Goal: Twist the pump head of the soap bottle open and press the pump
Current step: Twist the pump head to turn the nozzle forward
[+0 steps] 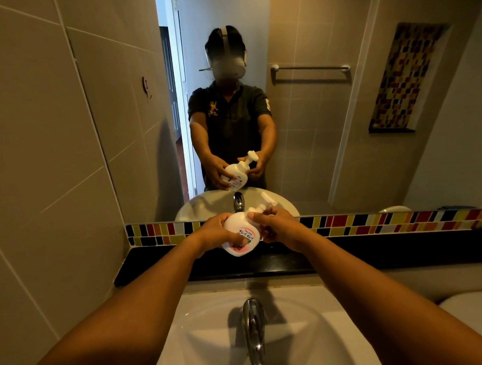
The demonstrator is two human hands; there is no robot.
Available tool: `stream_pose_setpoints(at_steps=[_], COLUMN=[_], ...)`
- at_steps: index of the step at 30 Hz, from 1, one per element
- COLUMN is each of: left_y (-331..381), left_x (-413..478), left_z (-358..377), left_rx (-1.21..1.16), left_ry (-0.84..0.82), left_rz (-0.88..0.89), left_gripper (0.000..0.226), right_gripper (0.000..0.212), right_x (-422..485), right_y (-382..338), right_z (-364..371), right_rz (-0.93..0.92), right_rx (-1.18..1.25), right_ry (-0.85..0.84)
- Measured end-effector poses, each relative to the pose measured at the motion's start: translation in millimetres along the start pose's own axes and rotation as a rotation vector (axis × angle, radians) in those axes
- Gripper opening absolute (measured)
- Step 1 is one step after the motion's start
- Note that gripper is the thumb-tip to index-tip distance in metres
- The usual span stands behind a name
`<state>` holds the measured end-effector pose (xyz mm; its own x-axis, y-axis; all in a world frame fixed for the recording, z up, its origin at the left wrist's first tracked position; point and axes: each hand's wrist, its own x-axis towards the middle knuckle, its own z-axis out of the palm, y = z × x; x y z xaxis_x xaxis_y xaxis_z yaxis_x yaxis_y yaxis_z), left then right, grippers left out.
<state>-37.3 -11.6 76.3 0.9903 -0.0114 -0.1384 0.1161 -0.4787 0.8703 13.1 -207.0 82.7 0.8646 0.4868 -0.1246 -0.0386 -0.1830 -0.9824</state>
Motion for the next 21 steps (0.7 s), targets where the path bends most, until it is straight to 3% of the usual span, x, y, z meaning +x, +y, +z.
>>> stream_pose_setpoints(at_steps=[7,13,17,21], left_y=[0.7,3.8,2.0,1.2], left_x=[0.4,0.9,1.5,2.0], left_z=[1.2,4.4,2.7,4.4], left_rx=[0.016,0.032,0.032,0.037], left_ry=[0.009,0.008,0.011,0.010], left_rz=[0.001,0.008,0.006,-0.001], left_gripper=[0.062,0.059,0.058,0.061], right_gripper=[0.041,0.049,0.047,0.043], right_x=[-0.8,-1.8,1.0,0.5], right_y=[1.4,-0.2,2.7,3.1], right_z=[-5.9,-3.4,-6.3,-6.7], right_rz=[-0.001,-0.011,0.005,-0.022], right_rx=[0.050,-0.018,0.008,-0.027], right_ry=[-0.023,0.019,-0.045,-0.004])
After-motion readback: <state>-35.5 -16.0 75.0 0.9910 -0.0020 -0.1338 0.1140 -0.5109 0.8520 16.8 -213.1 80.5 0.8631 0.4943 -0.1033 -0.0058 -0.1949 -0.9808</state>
